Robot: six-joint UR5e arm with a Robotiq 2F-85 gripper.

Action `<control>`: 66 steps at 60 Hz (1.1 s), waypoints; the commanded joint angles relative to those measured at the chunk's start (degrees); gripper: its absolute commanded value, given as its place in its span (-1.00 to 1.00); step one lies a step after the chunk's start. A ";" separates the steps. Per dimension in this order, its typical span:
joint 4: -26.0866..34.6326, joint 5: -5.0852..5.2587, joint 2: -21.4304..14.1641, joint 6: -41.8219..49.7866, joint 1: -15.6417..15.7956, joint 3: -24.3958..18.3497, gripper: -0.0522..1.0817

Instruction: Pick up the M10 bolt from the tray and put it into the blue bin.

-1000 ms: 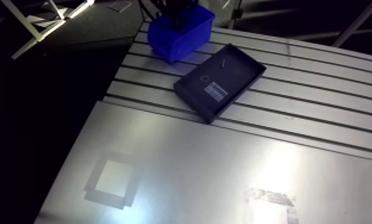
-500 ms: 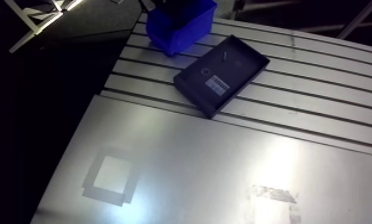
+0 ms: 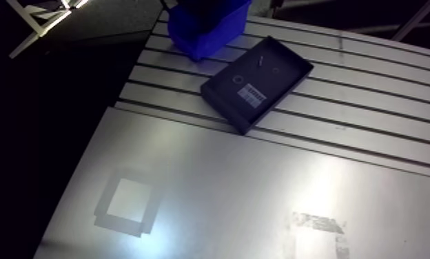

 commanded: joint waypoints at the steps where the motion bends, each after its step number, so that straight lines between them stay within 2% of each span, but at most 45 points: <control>1: 0.10 0.40 -0.12 0.98 -0.04 0.10 -0.85; 19: 2.23 0.16 -1.66 1.09 -0.13 -0.81 -0.89; 38: 7.29 0.43 -5.67 1.32 -0.04 -3.04 -0.89; 51: 14.06 0.44 -10.95 3.70 -0.13 -4.42 -0.89; 53: 16.28 0.43 -12.73 5.43 -0.21 -4.95 -0.89; 62: 20.25 0.34 -15.81 9.48 -0.54 -5.59 -0.89; 66: 21.77 -0.15 -17.00 12.43 -0.64 -5.61 -0.89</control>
